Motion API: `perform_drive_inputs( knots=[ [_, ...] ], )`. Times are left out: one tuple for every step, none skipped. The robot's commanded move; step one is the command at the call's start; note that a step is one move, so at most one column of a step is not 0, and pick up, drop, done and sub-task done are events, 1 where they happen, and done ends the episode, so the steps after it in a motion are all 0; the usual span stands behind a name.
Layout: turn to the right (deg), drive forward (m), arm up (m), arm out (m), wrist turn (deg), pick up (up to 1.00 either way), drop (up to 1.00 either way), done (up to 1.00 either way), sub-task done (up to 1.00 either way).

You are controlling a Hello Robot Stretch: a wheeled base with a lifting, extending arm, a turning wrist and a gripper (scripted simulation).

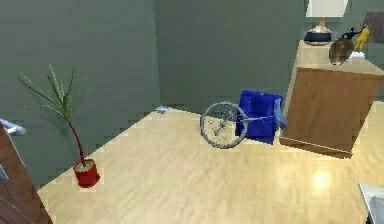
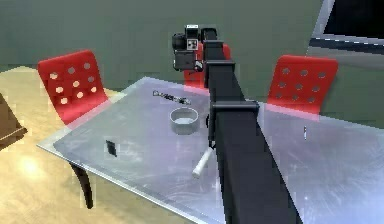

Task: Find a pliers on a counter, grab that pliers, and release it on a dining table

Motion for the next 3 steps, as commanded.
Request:
perform_drive_inputs(
  knots=[
    [0.0,0.00,0.00,0.00,12.0,0.00,0.00,0.00,0.00],
    [0.0,0.00,-0.10,0.00,0.0,0.00,0.00,0.00,0.00],
    [0.0,0.00,-0.32,0.00,0.0,0.00,0.00,0.00,0.00]
  ],
)
